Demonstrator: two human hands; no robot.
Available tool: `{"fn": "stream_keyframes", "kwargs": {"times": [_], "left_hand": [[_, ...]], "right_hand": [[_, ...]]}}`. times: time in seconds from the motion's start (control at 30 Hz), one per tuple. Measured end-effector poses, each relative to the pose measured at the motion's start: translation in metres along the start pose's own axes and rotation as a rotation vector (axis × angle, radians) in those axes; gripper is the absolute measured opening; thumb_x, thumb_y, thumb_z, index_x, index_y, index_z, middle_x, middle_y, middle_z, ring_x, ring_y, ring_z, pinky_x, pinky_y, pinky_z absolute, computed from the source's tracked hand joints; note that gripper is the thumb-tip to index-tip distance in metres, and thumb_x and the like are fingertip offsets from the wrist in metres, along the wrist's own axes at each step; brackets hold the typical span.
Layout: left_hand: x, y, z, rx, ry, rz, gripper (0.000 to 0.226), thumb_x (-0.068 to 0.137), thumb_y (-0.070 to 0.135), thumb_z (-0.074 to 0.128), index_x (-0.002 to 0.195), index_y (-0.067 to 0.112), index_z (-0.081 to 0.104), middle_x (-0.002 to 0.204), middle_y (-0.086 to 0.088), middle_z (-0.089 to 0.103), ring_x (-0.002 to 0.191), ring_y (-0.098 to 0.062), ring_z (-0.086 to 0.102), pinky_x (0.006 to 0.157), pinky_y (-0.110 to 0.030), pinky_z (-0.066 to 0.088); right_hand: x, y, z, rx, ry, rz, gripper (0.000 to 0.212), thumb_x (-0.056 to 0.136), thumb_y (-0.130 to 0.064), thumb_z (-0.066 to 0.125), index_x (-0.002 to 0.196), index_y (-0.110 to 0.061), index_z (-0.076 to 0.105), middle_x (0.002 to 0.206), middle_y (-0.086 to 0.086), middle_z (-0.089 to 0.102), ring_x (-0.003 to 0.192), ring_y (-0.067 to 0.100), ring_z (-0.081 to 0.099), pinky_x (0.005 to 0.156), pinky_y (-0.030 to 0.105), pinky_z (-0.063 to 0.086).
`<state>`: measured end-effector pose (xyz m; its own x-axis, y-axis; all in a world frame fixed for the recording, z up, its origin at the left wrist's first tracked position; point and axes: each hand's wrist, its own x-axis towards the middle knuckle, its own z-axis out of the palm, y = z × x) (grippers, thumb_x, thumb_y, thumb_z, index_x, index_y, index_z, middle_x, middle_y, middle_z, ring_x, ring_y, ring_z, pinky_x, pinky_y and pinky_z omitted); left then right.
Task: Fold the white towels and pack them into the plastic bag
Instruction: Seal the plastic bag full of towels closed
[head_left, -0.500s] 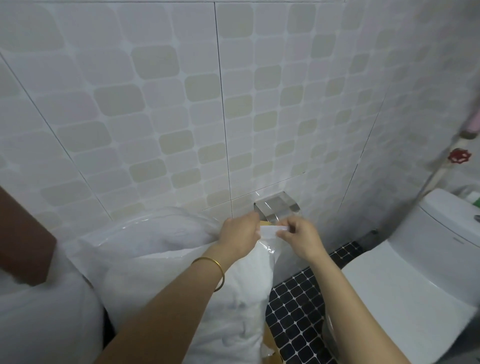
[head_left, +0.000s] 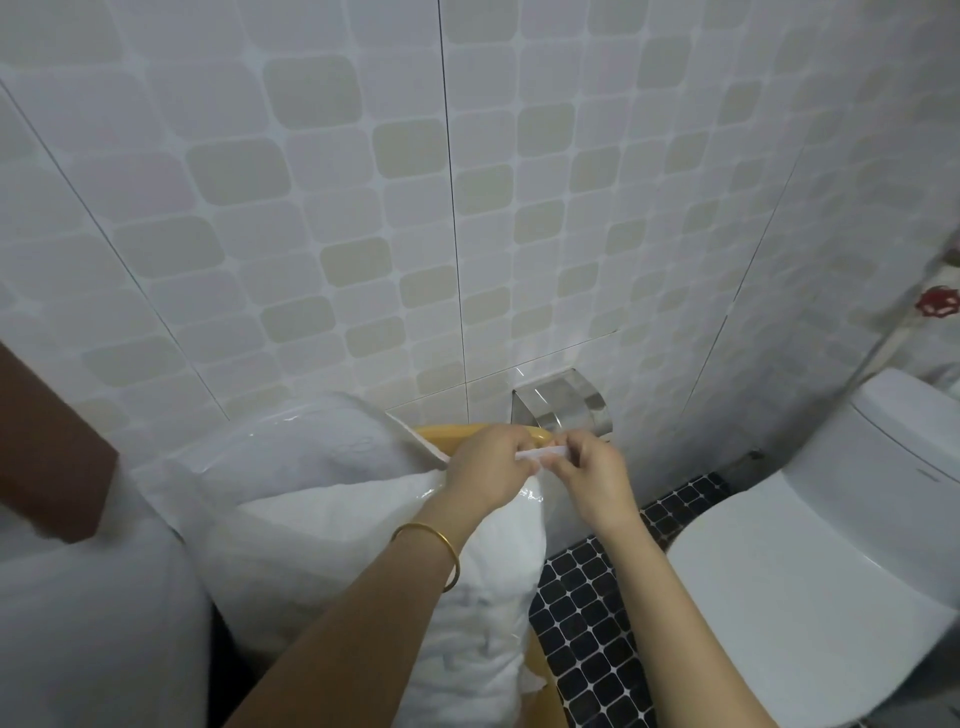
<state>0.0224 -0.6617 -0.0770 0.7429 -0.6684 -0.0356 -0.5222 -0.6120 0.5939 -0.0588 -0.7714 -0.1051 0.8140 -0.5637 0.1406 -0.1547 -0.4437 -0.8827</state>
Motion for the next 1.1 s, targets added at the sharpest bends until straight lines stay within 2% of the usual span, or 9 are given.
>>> {"fn": "stream_keyframes", "kwargs": {"times": [0.1, 0.2, 0.37, 0.53, 0.6, 0.73, 0.83, 0.93, 1.1], "left_hand": [[-0.001, 0.001, -0.001, -0.040, 0.014, -0.015, 0.010, 0.086, 0.029, 0.062, 0.078, 0.024, 0.057, 0.081, 0.005, 0.059, 0.078, -0.017, 0.056, 0.059, -0.026, 0.035], [-0.001, 0.004, -0.001, -0.017, 0.022, -0.022, 0.014, 0.086, 0.027, 0.061, 0.074, 0.025, 0.054, 0.082, 0.005, 0.058, 0.081, -0.019, 0.056, 0.061, -0.027, 0.035], [0.003, 0.009, -0.001, 0.059, 0.029, 0.007, 0.020, 0.085, 0.023, 0.061, 0.068, 0.024, 0.049, 0.087, 0.003, 0.061, 0.089, -0.022, 0.058, 0.070, -0.032, 0.042], [0.005, 0.011, 0.000, 0.122, 0.020, 0.055, 0.006, 0.088, 0.023, 0.059, 0.083, 0.020, 0.059, 0.099, 0.000, 0.064, 0.095, -0.023, 0.058, 0.075, -0.034, 0.044], [0.006, 0.011, 0.000, 0.146, 0.012, 0.085, 0.008, 0.089, 0.024, 0.058, 0.092, 0.018, 0.060, 0.103, -0.002, 0.063, 0.098, -0.024, 0.057, 0.076, -0.035, 0.046], [0.003, 0.011, 0.001, 0.070, 0.045, 0.097, 0.012, 0.087, 0.031, 0.060, 0.083, 0.020, 0.056, 0.096, -0.003, 0.064, 0.092, -0.023, 0.056, 0.074, -0.036, 0.046], [0.002, 0.011, 0.003, 0.089, 0.088, 0.116, 0.009, 0.087, 0.024, 0.060, 0.084, 0.015, 0.059, 0.096, -0.002, 0.062, 0.093, -0.024, 0.055, 0.073, -0.036, 0.045], [0.002, 0.014, 0.004, 0.106, 0.122, 0.135, 0.006, 0.085, 0.019, 0.059, 0.084, 0.013, 0.060, 0.094, -0.002, 0.060, 0.094, -0.024, 0.054, 0.072, -0.035, 0.044], [0.001, 0.015, 0.005, 0.140, 0.119, 0.144, 0.006, 0.087, 0.019, 0.058, 0.083, 0.015, 0.057, 0.095, -0.004, 0.061, 0.097, -0.025, 0.053, 0.074, -0.038, 0.045]], "right_hand": [[0.000, 0.001, 0.002, -0.022, 0.021, -0.015, 0.005, 0.084, -0.004, 0.066, 0.082, -0.004, 0.062, 0.058, -0.011, 0.043, 0.052, 0.001, 0.038, 0.052, 0.012, 0.034], [0.000, 0.000, 0.003, -0.032, 0.038, -0.021, 0.007, 0.084, -0.005, 0.068, 0.081, -0.005, 0.061, 0.056, -0.012, 0.042, 0.050, 0.000, 0.042, 0.052, 0.011, 0.035], [0.001, 0.000, 0.000, -0.016, 0.028, 0.005, 0.004, 0.084, -0.006, 0.067, 0.087, -0.005, 0.063, 0.064, -0.012, 0.051, 0.055, -0.002, 0.045, 0.054, 0.008, 0.037], [0.000, 0.000, -0.008, -0.037, 0.028, -0.006, 0.009, 0.085, -0.004, 0.065, 0.085, -0.012, 0.062, 0.063, -0.012, 0.051, 0.057, 0.000, 0.044, 0.053, 0.008, 0.036], [-0.001, 0.002, -0.008, -0.032, 0.037, -0.025, 0.014, 0.085, -0.003, 0.064, 0.080, -0.015, 0.059, 0.061, -0.011, 0.050, 0.055, 0.001, 0.043, 0.052, 0.009, 0.035], [-0.002, 0.002, -0.006, 0.037, 0.053, -0.018, 0.016, 0.085, -0.008, 0.068, 0.076, -0.017, 0.058, 0.063, -0.010, 0.054, 0.054, 0.001, 0.044, 0.052, 0.010, 0.036], [-0.003, 0.002, -0.003, 0.061, 0.061, -0.015, 0.026, 0.084, -0.011, 0.070, 0.070, -0.026, 0.054, 0.062, -0.010, 0.055, 0.051, -0.002, 0.046, 0.051, 0.010, 0.036], [-0.003, 0.002, -0.004, 0.085, 0.054, -0.006, 0.023, 0.083, -0.010, 0.070, 0.071, -0.024, 0.055, 0.066, -0.008, 0.058, 0.053, -0.001, 0.048, 0.053, 0.010, 0.037], [-0.004, 0.002, -0.003, 0.076, 0.056, -0.030, 0.034, 0.085, -0.006, 0.067, 0.066, -0.029, 0.050, 0.059, -0.012, 0.050, 0.052, 0.001, 0.041, 0.052, 0.011, 0.035]]}}
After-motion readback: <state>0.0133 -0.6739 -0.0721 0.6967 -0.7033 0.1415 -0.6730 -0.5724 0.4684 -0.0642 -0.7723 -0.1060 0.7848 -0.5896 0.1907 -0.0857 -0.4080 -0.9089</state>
